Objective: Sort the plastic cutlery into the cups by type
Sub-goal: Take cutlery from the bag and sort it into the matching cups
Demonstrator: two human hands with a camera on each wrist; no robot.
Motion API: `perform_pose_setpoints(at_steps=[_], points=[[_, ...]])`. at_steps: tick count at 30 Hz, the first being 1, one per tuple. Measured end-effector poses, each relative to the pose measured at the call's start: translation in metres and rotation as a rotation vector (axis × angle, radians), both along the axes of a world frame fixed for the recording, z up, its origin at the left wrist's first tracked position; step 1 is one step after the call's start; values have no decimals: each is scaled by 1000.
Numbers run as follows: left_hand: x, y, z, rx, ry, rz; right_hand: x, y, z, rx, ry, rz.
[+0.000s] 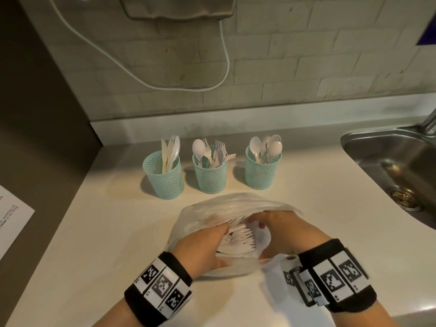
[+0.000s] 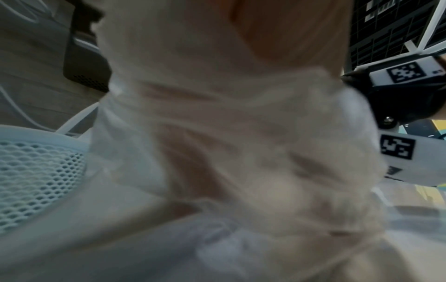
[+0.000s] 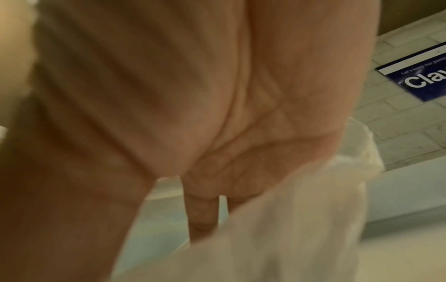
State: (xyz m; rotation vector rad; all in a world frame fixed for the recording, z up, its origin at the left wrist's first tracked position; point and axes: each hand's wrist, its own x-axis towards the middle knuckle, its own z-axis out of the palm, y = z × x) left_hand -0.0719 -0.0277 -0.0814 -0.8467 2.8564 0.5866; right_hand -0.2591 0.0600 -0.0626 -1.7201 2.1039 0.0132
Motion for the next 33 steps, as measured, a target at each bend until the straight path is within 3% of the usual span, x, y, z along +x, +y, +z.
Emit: perform_pose_setpoints(at_steps=[4,9,17,23,27,33], points=[[6,-4,1,28,17,60,-1,2,5,68,-43,-24],[7,-8,0,75,32,91,3,1,9,-23,-5,-46],[2,-7,3,41,20,85,5,-4,22,-3,35,-34],[-5,-3,9,14,177,139,1,-6,24,-54,4,-114],[-24,2,11,-195,10,106,0,-10,26,-64,20,-116],[-29,-5,9,-107,-10,170,-2,-9,27,-50,14,-140]])
